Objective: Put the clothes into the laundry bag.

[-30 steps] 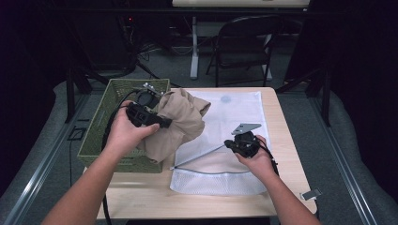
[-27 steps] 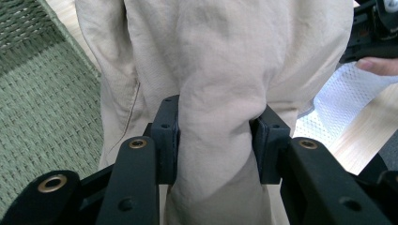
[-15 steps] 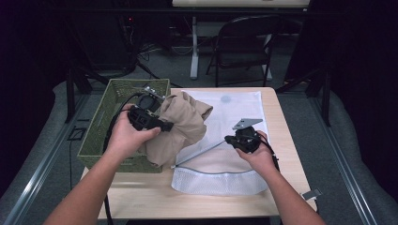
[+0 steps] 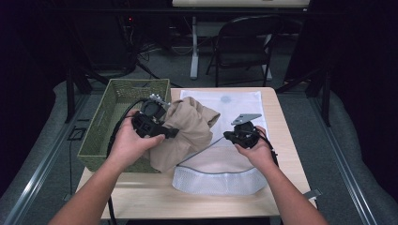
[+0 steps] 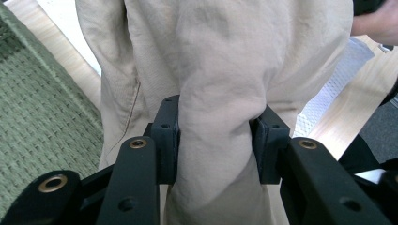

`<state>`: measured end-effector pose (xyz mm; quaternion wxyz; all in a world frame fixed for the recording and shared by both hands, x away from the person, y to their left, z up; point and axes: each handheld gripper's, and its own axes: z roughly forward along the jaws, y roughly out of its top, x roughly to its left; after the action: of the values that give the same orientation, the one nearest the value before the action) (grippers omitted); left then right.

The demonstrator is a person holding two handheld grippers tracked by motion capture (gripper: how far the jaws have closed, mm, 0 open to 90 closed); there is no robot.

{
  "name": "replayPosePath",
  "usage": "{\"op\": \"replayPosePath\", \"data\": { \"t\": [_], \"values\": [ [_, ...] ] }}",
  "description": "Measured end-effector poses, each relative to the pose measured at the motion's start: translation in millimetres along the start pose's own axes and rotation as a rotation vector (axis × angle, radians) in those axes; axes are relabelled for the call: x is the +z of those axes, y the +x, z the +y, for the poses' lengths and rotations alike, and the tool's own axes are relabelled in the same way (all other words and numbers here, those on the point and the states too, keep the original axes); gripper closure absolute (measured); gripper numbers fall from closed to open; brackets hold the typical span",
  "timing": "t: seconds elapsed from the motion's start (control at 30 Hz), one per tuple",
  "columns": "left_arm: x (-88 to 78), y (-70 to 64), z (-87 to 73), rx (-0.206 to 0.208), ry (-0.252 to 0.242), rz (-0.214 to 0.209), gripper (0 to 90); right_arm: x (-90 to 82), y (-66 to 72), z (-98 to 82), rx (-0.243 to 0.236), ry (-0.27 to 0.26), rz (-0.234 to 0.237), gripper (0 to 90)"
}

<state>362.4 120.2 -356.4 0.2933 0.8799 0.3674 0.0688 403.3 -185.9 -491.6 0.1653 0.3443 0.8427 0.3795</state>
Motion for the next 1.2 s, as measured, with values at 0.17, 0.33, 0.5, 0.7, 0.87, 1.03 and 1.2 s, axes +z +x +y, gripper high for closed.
{"op": "replayPosePath", "data": {
  "t": [0.17, 0.33, 0.5, 0.7, 0.87, 1.03, 1.2],
  "values": [
    [2.3, -2.6, -2.6, 0.006, 0.002, -0.005, 60.8, 3.8, -3.1, 0.9, 0.017, -0.004, 0.009, 89.1],
    [3.9, -4.9, -5.8, 0.011, 0.010, -0.012, 60.8, 9.6, -7.3, 0.3, 0.034, 0.000, 0.015, 89.1],
    [4.4, -8.2, -9.4, 0.018, 0.009, -0.020, 60.8, 13.0, -10.8, 2.9, 0.050, -0.005, 0.016, 89.1],
    [4.8, -15.5, -14.0, 0.036, 0.007, -0.032, 60.8, 14.9, -12.7, 8.0, 0.046, 0.000, 0.013, 89.1],
    [7.3, -23.0, -18.9, 0.051, 0.012, -0.047, 60.8, 16.9, -13.9, 9.5, 0.052, -0.003, 0.016, 89.1],
    [11.3, -29.9, -24.1, 0.066, 0.013, -0.063, 60.9, 16.8, -13.4, 9.5, 0.052, -0.008, 0.012, 89.1],
    [16.5, -37.2, -28.4, 0.086, 0.022, -0.069, 60.9, 14.5, -13.6, 9.7, 0.053, -0.012, 0.013, 89.1]
  ]
}}
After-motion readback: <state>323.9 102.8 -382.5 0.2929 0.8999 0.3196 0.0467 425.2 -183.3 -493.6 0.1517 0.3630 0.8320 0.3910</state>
